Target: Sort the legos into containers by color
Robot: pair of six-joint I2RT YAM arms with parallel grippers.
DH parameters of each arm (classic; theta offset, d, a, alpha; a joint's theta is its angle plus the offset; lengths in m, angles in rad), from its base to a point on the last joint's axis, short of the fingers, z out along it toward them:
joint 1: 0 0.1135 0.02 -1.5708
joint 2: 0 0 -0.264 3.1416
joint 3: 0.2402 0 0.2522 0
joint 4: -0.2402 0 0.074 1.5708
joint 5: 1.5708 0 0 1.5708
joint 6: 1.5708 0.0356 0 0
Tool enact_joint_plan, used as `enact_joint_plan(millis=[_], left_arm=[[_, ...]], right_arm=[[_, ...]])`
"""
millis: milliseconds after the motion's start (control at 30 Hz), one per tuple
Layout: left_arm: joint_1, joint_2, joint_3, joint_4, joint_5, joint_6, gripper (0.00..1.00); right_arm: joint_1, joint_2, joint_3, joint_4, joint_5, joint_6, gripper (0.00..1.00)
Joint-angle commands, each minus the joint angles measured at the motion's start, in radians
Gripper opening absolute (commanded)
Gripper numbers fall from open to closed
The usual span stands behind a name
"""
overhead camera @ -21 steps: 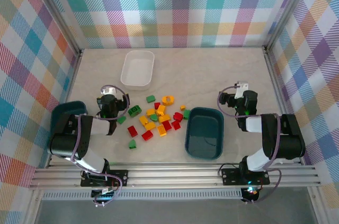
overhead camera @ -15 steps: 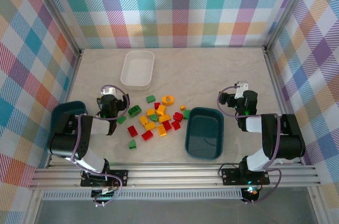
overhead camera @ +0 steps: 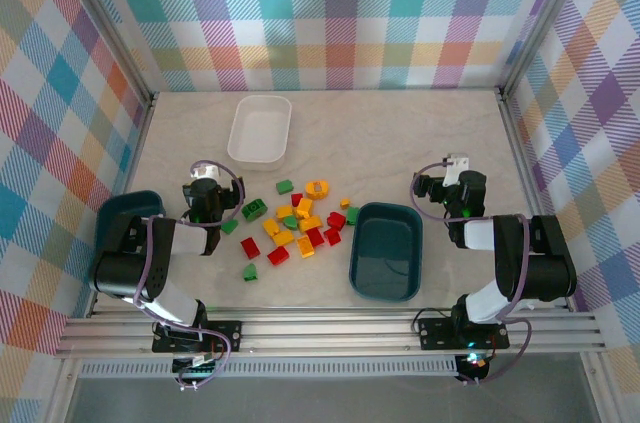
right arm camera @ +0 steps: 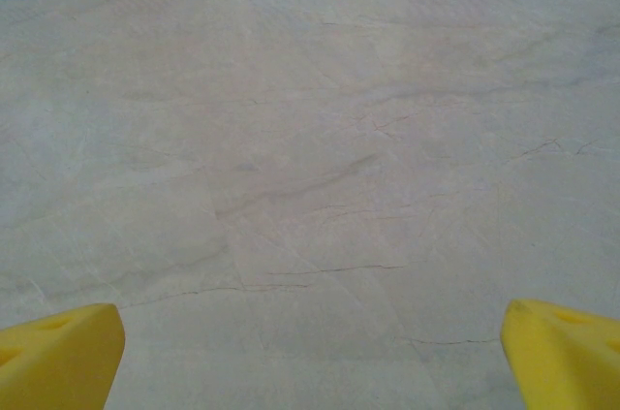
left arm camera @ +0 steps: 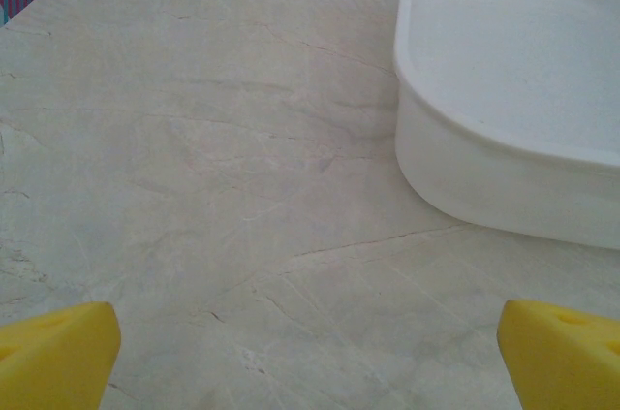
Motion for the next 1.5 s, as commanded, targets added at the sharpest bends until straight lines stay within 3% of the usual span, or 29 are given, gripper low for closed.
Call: enact_joint_plan(millis=[0, 667, 767, 833, 933, 1033, 1100, 1200, 1267, 1333, 1467], left_arm=[[0.007, -0.001, 0.016, 0.004, 0.009, -0.01, 1.0], [0.008, -0.002, 0.015, 0.006, 0.01, -0.01, 1.0], [0.007, -0.007, 0.013, 0.012, -0.002, -0.009, 1.0], [-0.009, -0.11, 0.068, -0.18, -0.052, -0.015, 1.0], [-0.011, -0.272, 0.212, -0.511, -0.016, -0.029, 1.0], [-0.013, -0.436, 0.334, -0.747, -0.019, -0.168, 1.0], [-0.013, -0.515, 0.422, -0.926, -0.077, -0.337, 1.0], [-0.013, -0.56, 0.568, -1.327, -0.265, -0.701, 1.0], [0.001, -0.568, 0.576, -1.499, -0.371, -0.882, 1.0], [0.035, -0.571, 0.533, -1.491, -0.335, -0.841, 1.0], [0.105, -0.485, 0.552, -1.602, -0.324, -0.854, 0.99]], right_arm=[[0.0, 0.003, 0.014, 0.009, -0.023, -0.014, 1.0], [-0.007, 0.005, 0.016, 0.004, -0.029, -0.007, 1.0], [0.001, -0.03, 0.039, -0.053, 0.028, 0.007, 1.0], [0.041, -0.139, 0.141, -0.326, 0.164, 0.012, 1.0], [0.067, -0.281, 0.305, -0.633, 0.15, 0.051, 1.0], [0.081, -0.382, 0.472, -0.897, 0.135, 0.249, 1.0], [0.081, -0.421, 0.515, -0.969, 0.063, 0.322, 1.0], [0.069, -0.487, 0.447, -1.028, 0.143, 0.706, 1.0], [0.061, -0.515, 0.369, -0.941, 0.032, 0.714, 0.9], [0.063, -0.494, 0.365, -0.972, -0.063, 0.738, 0.82], [0.067, -0.421, 0.393, -1.058, -0.17, 0.698, 0.78]])
